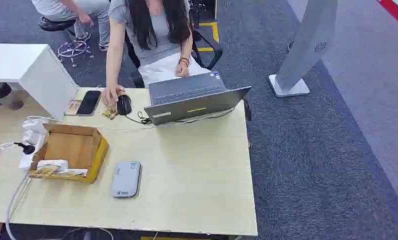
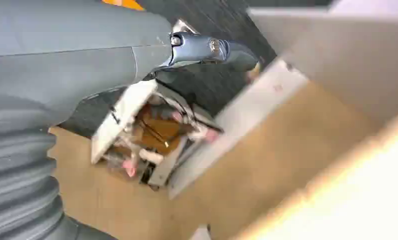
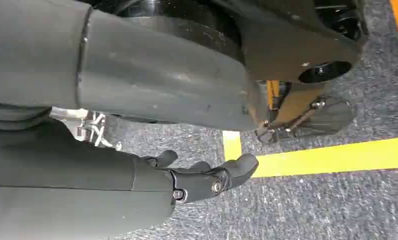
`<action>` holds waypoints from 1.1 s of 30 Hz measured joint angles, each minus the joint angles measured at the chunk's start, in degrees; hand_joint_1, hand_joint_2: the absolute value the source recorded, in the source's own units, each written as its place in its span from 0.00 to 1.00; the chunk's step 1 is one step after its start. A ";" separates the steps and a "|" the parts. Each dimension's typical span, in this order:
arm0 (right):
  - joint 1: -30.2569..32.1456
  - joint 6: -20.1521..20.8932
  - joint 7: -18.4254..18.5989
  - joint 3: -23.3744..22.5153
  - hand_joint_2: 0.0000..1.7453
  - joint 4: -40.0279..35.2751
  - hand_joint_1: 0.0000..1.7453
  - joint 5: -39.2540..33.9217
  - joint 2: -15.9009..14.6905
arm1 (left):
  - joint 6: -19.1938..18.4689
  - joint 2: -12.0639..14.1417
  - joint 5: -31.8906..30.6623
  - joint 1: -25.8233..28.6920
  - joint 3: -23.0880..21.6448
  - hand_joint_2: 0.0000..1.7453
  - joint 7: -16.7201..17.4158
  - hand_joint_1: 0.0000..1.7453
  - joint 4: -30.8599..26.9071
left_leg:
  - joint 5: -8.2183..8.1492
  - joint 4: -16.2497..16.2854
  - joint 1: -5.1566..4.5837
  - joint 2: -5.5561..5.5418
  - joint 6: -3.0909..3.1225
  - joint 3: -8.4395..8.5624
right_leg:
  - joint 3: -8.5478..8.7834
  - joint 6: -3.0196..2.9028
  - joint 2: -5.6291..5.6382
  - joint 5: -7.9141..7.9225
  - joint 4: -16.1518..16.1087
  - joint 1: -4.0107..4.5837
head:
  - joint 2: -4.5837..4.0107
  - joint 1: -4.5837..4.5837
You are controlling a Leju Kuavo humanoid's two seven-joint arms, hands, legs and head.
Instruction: Pass the card to the sensor for recognition and then transmit it.
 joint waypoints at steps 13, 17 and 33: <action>-0.06 -0.88 3.70 1.21 0.00 0.24 0.00 1.52 0.44 | -1.84 -4.62 -6.95 4.88 5.63 1.00 2.19 0.00 -20.81 | 0.03 0.11 0.12 -0.04 0.01 -0.25 | -0.23 -0.02 0.01 0.05 0.00 0.10 | 0.00 -0.02; -0.06 -0.85 4.93 1.93 0.00 0.52 0.00 2.06 0.57 | -1.94 -6.56 -8.70 6.89 8.25 1.00 4.59 0.00 -26.23 | 0.05 0.70 0.73 0.24 -0.04 -1.22 | -0.89 -0.19 0.25 0.27 0.03 0.64 | 0.00 0.02; 0.41 -1.88 10.17 4.33 0.00 2.25 0.00 4.56 1.20 | -2.25 -15.66 -11.76 11.98 21.07 1.00 15.85 0.00 -46.55 | -0.28 2.73 2.96 2.58 -0.26 -4.85 | -3.90 -0.48 2.56 1.65 -0.07 2.77 | 0.00 0.52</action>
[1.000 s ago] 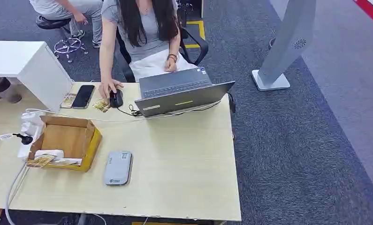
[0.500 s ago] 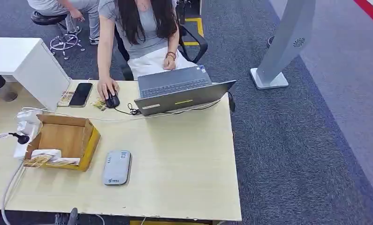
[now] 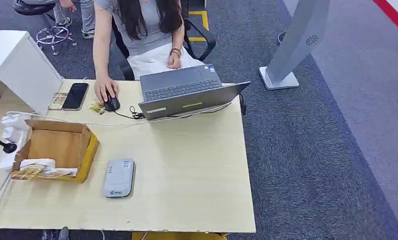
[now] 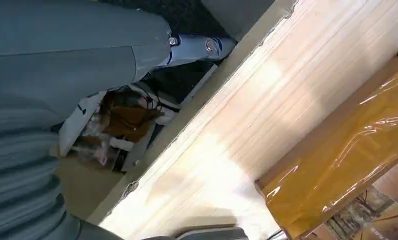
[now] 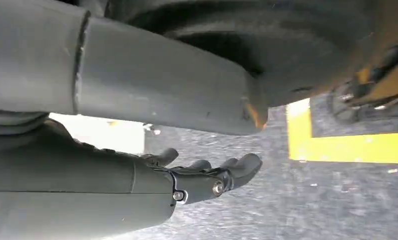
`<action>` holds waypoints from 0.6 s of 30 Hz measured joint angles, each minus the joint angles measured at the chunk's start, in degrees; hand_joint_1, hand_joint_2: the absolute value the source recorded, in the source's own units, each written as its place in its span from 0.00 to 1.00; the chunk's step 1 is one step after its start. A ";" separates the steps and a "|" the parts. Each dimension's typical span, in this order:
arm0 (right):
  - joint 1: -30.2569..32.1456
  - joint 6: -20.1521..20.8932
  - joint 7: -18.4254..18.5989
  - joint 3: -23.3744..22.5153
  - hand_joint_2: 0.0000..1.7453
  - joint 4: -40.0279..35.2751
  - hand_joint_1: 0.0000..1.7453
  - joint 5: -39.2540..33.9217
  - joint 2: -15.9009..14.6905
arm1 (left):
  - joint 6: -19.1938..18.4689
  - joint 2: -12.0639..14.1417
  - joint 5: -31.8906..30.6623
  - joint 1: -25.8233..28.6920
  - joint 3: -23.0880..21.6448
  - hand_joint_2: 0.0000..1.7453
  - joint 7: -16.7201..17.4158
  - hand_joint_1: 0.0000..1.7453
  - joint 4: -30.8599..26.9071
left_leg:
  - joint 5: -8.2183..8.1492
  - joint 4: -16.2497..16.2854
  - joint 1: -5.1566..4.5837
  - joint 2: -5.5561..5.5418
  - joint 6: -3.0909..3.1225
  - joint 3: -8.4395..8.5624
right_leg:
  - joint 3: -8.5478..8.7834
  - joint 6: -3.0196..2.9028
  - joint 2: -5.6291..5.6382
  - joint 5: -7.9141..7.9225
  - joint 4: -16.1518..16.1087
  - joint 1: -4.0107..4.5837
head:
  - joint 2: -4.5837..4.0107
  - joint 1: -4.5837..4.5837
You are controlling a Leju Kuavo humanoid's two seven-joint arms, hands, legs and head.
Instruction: Pass the card to the sensor for recognition and then transmit it.
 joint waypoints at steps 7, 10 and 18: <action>0.53 -0.07 1.77 0.76 0.00 0.68 0.00 1.14 0.13 | 0.92 -1.79 6.33 0.60 3.53 1.00 8.31 0.00 -5.66 | 0.22 0.62 0.78 0.89 -0.34 -1.36 | -1.29 -0.23 0.90 0.86 0.04 0.74 | 0.00 0.55; 0.58 0.11 2.49 1.05 0.00 1.01 0.00 1.64 0.15 | 1.47 -1.92 16.28 0.01 7.62 1.00 13.98 0.00 -7.24 | 0.19 0.64 0.72 1.06 -0.48 -1.14 | -1.20 -0.33 1.05 0.82 0.16 0.73 | 0.00 0.55; -0.15 0.33 3.63 2.08 0.00 1.09 0.00 3.19 0.15 | 1.64 -1.72 26.23 -5.65 20.55 1.00 25.62 0.00 -11.10 | 0.22 -0.61 -0.87 -1.72 -0.21 1.81 | 1.54 0.10 -1.70 -0.79 0.46 -0.79 | 0.00 0.48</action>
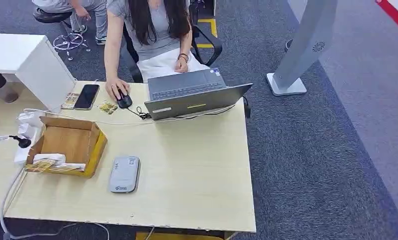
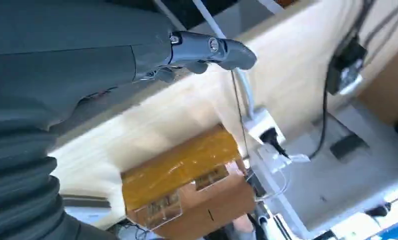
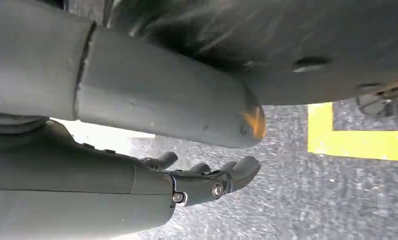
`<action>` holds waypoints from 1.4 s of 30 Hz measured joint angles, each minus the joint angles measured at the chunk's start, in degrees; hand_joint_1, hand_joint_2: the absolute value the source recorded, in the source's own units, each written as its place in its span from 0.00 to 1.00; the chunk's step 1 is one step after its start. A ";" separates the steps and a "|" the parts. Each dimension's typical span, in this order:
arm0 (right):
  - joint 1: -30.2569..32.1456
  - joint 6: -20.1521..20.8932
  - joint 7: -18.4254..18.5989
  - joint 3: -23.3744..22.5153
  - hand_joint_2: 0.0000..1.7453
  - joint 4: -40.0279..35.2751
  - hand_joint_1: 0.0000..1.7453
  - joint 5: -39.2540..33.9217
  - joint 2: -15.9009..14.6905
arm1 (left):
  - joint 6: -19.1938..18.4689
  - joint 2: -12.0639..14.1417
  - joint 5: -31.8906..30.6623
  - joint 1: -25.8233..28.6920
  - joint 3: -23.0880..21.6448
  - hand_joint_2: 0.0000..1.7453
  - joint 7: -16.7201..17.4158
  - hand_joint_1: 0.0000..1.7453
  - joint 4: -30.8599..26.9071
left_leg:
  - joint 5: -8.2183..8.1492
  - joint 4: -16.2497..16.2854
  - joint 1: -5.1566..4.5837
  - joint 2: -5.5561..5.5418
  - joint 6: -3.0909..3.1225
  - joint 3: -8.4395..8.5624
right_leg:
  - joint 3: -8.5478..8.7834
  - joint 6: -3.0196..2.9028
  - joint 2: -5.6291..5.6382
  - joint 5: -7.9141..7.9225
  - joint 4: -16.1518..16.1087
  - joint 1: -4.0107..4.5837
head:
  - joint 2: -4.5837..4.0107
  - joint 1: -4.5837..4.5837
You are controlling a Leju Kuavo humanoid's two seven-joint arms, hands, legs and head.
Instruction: Pass the card to the sensor for recognition and then transmit it.
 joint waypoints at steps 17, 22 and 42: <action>-1.57 0.57 0.83 1.42 0.00 -0.35 0.00 1.16 -0.17 | -3.54 0.92 -0.16 -6.41 15.80 1.00 7.05 0.00 10.99 | 0.16 -0.12 -0.32 -0.33 -0.01 0.56 | 0.61 0.00 -0.30 -0.04 0.14 -0.30 | 0.00 0.00; -1.63 0.61 0.83 1.44 0.00 -0.41 0.00 1.16 -0.17 | -3.59 0.94 -0.18 -6.71 16.52 1.00 7.05 0.00 11.54 | 0.16 -0.13 -0.33 -0.33 0.00 0.57 | 0.62 0.00 -0.30 -0.04 0.14 -0.31 | 0.00 0.00; -1.65 0.61 0.83 1.42 0.00 -0.50 0.00 1.16 -0.17 | -3.67 0.98 -0.18 -6.82 16.63 1.00 7.05 0.00 12.04 | 0.16 -0.14 -0.34 -0.33 0.00 0.59 | 0.62 -0.01 -0.30 -0.04 0.15 -0.32 | 0.00 0.00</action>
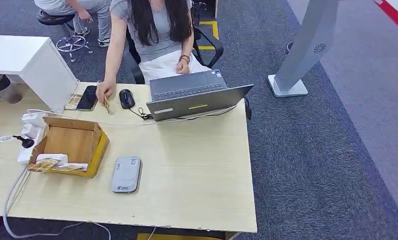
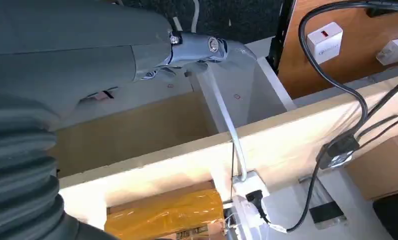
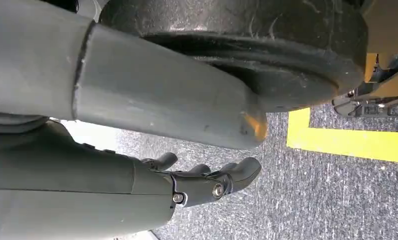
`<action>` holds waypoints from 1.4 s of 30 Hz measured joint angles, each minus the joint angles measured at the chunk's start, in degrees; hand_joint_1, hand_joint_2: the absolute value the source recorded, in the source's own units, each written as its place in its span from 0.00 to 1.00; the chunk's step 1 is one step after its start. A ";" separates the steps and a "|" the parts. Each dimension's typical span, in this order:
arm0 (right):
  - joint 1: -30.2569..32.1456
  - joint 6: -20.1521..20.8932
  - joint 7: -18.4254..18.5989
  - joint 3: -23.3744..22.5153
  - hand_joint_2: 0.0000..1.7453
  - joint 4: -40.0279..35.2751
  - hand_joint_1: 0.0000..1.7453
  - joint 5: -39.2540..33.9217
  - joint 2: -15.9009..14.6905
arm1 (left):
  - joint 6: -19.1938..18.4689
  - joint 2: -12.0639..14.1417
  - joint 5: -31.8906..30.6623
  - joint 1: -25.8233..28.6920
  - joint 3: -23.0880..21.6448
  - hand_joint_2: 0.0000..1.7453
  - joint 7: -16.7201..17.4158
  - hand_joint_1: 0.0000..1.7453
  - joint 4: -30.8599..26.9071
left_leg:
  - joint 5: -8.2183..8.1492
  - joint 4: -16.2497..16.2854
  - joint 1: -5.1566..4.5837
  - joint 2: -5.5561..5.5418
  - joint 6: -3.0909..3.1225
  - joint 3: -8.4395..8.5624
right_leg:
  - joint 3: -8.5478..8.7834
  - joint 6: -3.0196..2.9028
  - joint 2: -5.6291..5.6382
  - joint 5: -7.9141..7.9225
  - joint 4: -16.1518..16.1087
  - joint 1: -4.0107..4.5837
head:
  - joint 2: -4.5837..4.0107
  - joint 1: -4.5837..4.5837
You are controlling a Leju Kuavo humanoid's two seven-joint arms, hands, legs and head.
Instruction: Pass the card to the sensor for recognition and then transmit it.
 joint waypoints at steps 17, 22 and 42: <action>0.00 0.00 0.00 0.02 0.00 0.00 0.00 0.00 -0.02 | 0.00 0.00 0.00 -0.01 0.02 1.00 0.00 0.00 0.02 | 0.00 0.00 0.00 0.00 0.00 0.01 | 0.00 0.00 0.00 0.00 0.00 0.00 | 0.00 0.00; 0.00 0.00 0.00 0.02 0.00 0.00 0.00 0.00 -0.02 | 0.00 0.00 0.00 -0.01 0.02 1.00 0.00 0.00 0.02 | 0.00 0.00 0.00 0.00 0.00 0.00 | 0.00 0.00 0.00 0.00 0.00 0.00 | 0.00 0.00; 0.00 0.00 0.00 0.02 0.00 0.00 0.00 0.00 -0.02 | 0.00 0.00 0.00 -0.01 0.04 1.00 0.00 0.00 0.04 | 0.00 0.00 -0.01 0.00 0.00 0.01 | 0.00 0.00 0.00 0.00 0.00 0.00 | 0.00 0.00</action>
